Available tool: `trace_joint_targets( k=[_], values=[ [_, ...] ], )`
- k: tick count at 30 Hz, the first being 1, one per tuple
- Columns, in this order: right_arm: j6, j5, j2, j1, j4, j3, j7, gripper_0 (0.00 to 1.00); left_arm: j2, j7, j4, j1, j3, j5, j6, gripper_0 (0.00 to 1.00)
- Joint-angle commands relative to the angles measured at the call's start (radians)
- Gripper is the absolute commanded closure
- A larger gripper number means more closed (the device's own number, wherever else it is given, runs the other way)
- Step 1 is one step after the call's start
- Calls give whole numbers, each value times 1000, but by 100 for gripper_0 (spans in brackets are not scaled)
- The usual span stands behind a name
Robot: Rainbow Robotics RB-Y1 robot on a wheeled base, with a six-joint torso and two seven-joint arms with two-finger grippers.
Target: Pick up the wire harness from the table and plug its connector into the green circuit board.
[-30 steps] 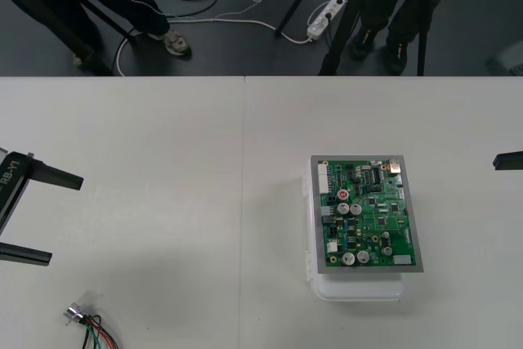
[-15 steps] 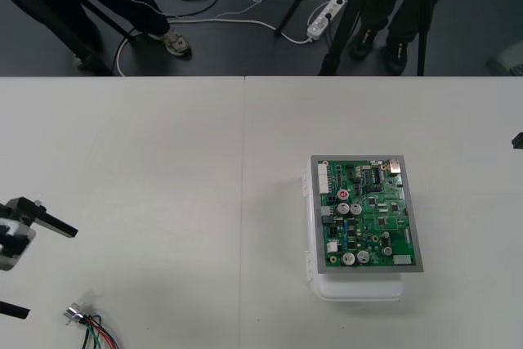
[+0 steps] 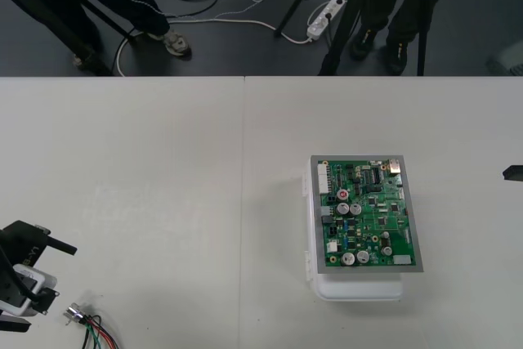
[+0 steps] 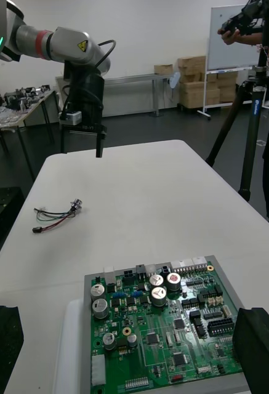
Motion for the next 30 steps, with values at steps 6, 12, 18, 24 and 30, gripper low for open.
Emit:
trace_joint_targets(
  k=[6,12,18,24,30],
  values=[
    [10,-93,-26,-158,124,308,218,0,38,-48,-126,195,6,-232,277,0],
    [-38,-149,-20,-273,199,467,316,0,45,-66,-161,279,8,-353,378,0],
    [-113,-148,-20,-339,225,524,333,0,76,-82,-172,333,-4,-466,476,0],
    [-152,-133,-19,-355,230,526,357,0,104,-75,-170,339,-78,-578,562,0],
    [-153,-131,-19,-369,242,533,385,0,107,-65,-170,339,-119,-693,579,0]
  ],
)
